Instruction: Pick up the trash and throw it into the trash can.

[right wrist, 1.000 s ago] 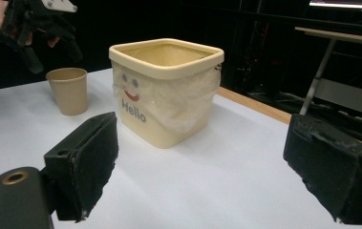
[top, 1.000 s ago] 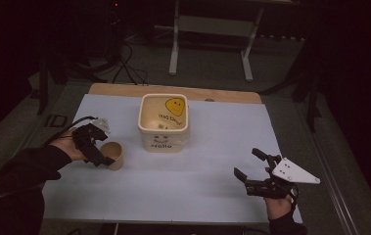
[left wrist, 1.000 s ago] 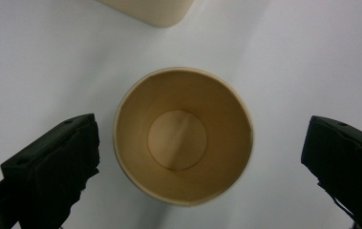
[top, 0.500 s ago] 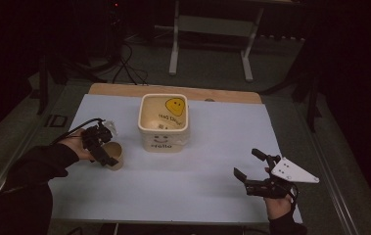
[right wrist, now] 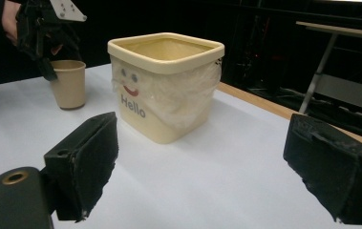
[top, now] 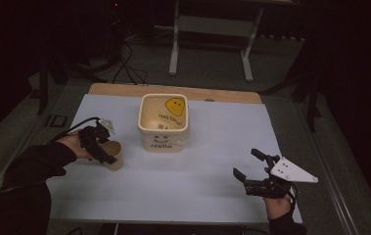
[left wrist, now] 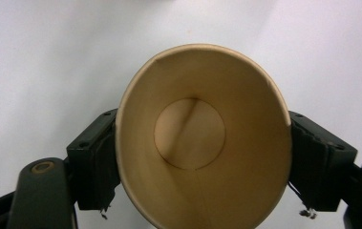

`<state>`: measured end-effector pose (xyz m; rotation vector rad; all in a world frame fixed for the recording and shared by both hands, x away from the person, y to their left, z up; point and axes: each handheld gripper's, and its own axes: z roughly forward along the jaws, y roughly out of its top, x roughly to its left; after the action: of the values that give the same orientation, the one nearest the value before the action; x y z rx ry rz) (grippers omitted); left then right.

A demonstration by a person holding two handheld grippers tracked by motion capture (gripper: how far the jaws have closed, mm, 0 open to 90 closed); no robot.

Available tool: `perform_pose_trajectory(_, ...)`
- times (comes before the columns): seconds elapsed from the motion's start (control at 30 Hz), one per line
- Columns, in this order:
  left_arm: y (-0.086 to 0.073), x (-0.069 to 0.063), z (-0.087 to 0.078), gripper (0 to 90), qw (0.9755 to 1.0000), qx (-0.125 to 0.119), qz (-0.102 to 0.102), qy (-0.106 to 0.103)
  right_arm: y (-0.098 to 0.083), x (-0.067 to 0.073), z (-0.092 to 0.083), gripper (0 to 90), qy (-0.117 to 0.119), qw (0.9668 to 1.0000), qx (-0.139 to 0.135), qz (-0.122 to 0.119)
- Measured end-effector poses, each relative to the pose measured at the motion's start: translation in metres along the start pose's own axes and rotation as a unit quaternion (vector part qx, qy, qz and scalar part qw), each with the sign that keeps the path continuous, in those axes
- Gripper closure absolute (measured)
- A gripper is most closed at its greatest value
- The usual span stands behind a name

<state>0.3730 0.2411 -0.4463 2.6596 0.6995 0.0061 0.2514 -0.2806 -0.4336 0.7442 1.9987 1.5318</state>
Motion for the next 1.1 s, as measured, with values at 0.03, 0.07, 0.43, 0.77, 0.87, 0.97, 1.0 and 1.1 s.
perform_pose_trajectory(0.03,0.0,0.0,-0.002,23.3,1.0,0.002,0.001,0.0,0.0,0.0,0.0,11.4,0.0,1.0,0.0,0.001)
perform_pose_trajectory(0.07,0.001,0.0,-0.004,23.4,1.0,0.002,0.002,0.001,0.0,0.0,0.0,11.4,0.0,1.0,-0.001,0.001)
perform_pose_trajectory(0.43,0.012,-0.002,-0.027,25.8,0.9998,0.003,0.017,-0.007,-0.001,-0.001,0.001,11.4,0.004,1.0,0.001,0.002)
perform_pose_trajectory(0.77,0.024,-0.003,-0.055,27.3,0.9994,0.0,0.032,-0.01,-0.001,-0.001,0.002,11.4,0.006,1.0,0.003,0.004)
perform_pose_trajectory(0.87,0.027,-0.002,-0.063,27.8,0.9994,0.0,0.032,-0.015,-0.001,-0.001,0.002,11.4,0.007,1.0,0.003,0.004)
perform_pose_trajectory(0.97,0.029,-0.001,-0.069,28.0,0.9993,0.001,0.036,-0.013,-0.002,-0.001,0.003,11.4,0.007,1.0,0.004,0.003)
perform_pose_trajectory(1.0,0.031,-0.001,-0.073,28.0,0.9992,-0.003,0.035,-0.018,-0.002,-0.001,0.003,11.4,0.008,0.9999,0.005,0.004)
perform_pose_trajectory(1.1,0.035,0.0,-0.083,28.9,0.999,-0.007,0.039,-0.02,-0.002,-0.001,0.003,11.4,0.008,0.9999,0.005,0.004)
